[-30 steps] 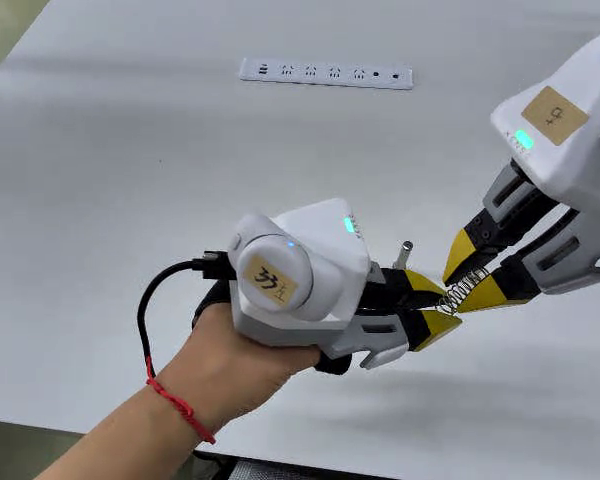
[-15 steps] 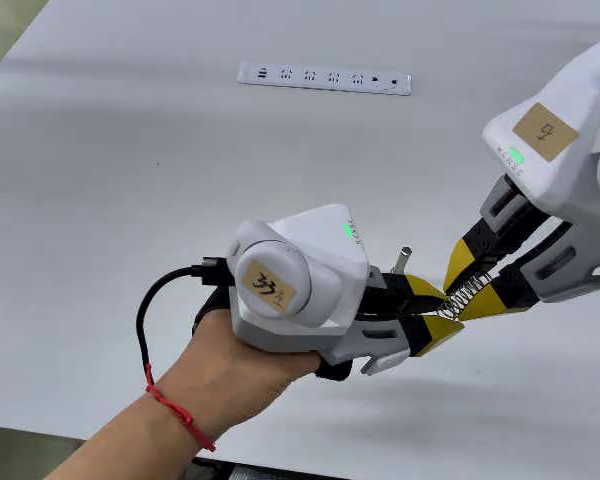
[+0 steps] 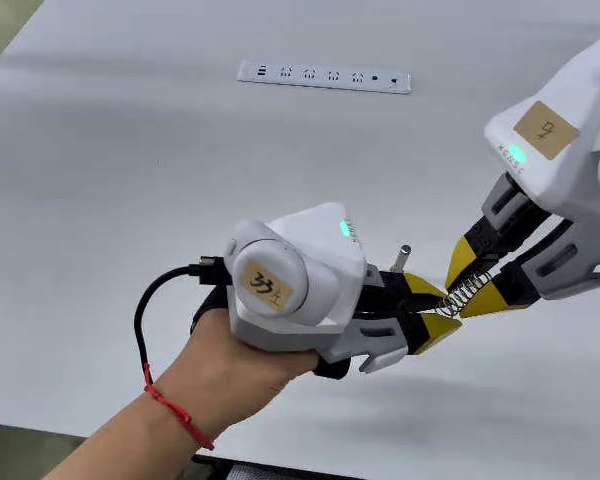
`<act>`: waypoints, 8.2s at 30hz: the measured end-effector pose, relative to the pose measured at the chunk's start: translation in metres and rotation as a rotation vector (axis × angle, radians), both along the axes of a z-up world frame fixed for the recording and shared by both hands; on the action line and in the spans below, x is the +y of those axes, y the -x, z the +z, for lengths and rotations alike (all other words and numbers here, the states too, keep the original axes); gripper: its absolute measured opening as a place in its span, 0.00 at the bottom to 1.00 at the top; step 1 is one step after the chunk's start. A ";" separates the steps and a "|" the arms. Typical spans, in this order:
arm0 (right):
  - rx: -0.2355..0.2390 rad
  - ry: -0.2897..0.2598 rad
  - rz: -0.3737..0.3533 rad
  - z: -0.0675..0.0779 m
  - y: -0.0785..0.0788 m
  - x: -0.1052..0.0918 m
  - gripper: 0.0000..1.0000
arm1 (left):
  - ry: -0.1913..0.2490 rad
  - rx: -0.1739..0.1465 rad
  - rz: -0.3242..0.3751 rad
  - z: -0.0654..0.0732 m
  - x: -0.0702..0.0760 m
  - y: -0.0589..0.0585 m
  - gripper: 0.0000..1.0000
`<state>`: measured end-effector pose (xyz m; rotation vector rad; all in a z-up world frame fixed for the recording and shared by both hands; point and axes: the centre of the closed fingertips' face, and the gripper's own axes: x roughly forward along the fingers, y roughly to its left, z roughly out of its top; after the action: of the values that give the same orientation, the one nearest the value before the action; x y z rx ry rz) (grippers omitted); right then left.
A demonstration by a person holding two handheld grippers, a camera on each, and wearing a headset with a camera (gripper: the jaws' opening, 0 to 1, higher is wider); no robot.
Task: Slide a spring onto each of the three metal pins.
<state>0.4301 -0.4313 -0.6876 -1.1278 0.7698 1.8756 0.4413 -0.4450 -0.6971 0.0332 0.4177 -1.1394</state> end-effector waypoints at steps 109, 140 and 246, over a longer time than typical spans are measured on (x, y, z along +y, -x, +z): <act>-0.104 0.142 -0.146 -0.091 -0.099 0.098 0.07 | -0.007 -0.080 0.202 -0.047 0.123 -0.017 0.97; -0.104 0.174 -0.120 -0.101 -0.095 0.097 0.07 | 0.021 -0.069 0.193 -0.048 0.114 -0.013 0.97; -0.119 0.092 -0.197 -0.140 -0.094 0.109 0.24 | 0.025 -0.047 0.209 -0.049 0.115 -0.012 0.94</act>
<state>0.5240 -0.3226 -0.8275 -1.1648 0.8732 1.6100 0.4536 -0.3301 -0.7465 -0.0052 0.3566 -0.9361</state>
